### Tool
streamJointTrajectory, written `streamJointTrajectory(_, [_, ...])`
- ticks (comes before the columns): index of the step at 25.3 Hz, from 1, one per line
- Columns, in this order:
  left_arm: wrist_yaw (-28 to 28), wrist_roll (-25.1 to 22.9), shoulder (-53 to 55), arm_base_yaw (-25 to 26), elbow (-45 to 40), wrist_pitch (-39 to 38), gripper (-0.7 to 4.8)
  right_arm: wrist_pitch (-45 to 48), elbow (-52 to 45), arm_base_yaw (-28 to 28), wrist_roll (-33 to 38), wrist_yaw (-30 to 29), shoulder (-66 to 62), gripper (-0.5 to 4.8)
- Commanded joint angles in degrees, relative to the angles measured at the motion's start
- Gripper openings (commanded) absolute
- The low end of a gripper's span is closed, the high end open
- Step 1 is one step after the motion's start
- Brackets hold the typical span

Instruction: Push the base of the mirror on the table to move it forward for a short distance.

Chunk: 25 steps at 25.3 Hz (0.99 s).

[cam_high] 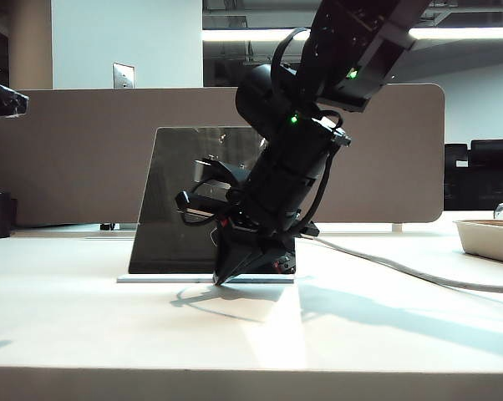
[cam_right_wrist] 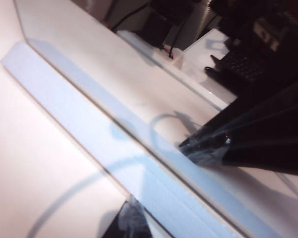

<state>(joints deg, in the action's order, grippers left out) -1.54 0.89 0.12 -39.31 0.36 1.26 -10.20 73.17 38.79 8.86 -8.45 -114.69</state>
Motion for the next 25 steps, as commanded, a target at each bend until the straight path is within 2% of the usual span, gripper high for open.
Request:
streamJointTrajectory(1, [0.26,-0.24,0.02,2.16,0.04,0.52,-0.01,-3.74,0.87,-1.55,-0.39,2.01,-1.95,-0.05])
streamJointTrajectory(5, [0.24,-0.24,0.02,3.76,0.04,0.52,-0.01,-3.85,2.97,-2.95,-1.57,1.92,-3.30,-0.05])
streamJointTrajectory(25, [0.26,-0.24,0.02,3.67,0.04,0.52,-0.01,-4.55,12.33,-5.49,-3.15,2.23,-10.12,-0.05])
